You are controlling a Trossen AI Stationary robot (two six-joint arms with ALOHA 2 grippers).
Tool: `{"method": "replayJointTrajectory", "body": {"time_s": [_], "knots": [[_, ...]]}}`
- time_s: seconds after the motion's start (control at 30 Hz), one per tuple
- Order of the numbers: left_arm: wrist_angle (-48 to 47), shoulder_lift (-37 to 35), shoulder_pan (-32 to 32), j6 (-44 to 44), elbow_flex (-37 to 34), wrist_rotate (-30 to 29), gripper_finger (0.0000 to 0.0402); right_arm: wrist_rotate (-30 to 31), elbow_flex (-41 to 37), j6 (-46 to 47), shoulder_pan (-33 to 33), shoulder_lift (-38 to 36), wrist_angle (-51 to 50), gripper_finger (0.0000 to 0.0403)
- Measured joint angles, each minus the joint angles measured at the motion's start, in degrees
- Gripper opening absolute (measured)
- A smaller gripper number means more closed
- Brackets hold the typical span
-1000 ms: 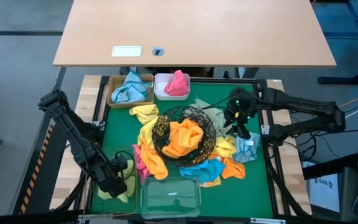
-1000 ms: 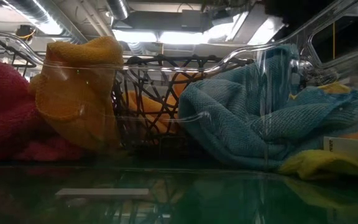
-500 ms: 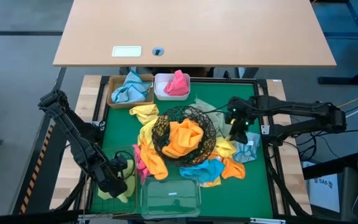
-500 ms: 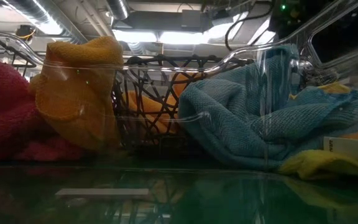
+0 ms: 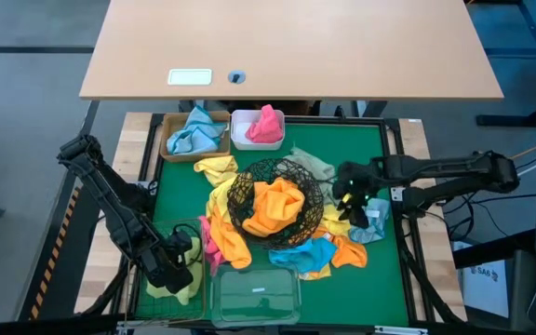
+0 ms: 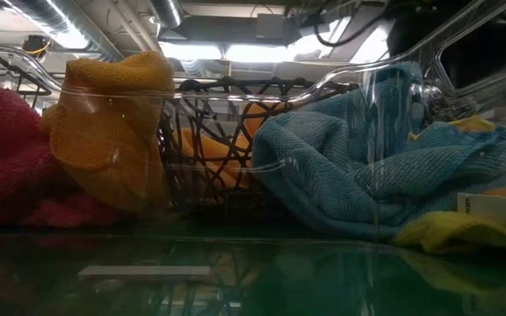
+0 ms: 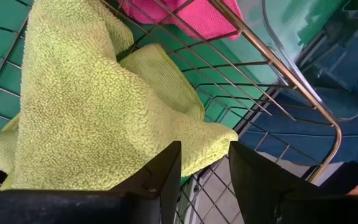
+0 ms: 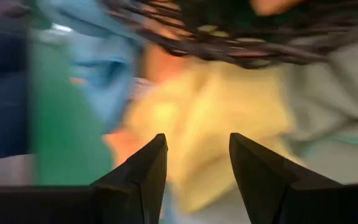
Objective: Sort microfiber towel by color & place in baskets
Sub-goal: Put the yellow towel into the transparent bin
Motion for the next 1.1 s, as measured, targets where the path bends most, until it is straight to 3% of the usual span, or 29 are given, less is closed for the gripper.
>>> {"method": "replayJointTrajectory", "body": {"time_s": [0.1,0.37,0.73,0.87,1.03,1.1], "knots": [[0.0,0.0,0.0,0.0,0.0,0.0,0.0128,8.8,0.0,1.4,4.6,0.0,0.1,0.0175],[0.0,0.0,0.0,0.0,0.0,0.0,0.0128,19.1,0.0,5.8,13.0,0.4,1.4,0.0175],[0.0,0.0,0.0,0.1,0.0,-1.5,0.0128,21.3,0.0,7.2,15.3,4.9,1.6,0.0170],[0.1,0.0,0.0,0.0,0.0,-0.8,0.0128,21.3,0.0,7.2,15.3,7.4,1.9,0.0128],[0.1,0.0,0.0,0.0,0.0,0.4,0.0128,21.3,0.0,7.2,15.2,8.3,4.0,0.0018],[0.2,0.0,0.0,0.1,0.0,0.5,0.0128,21.1,0.2,7.3,15.2,8.2,5.0,0.0014]]}}
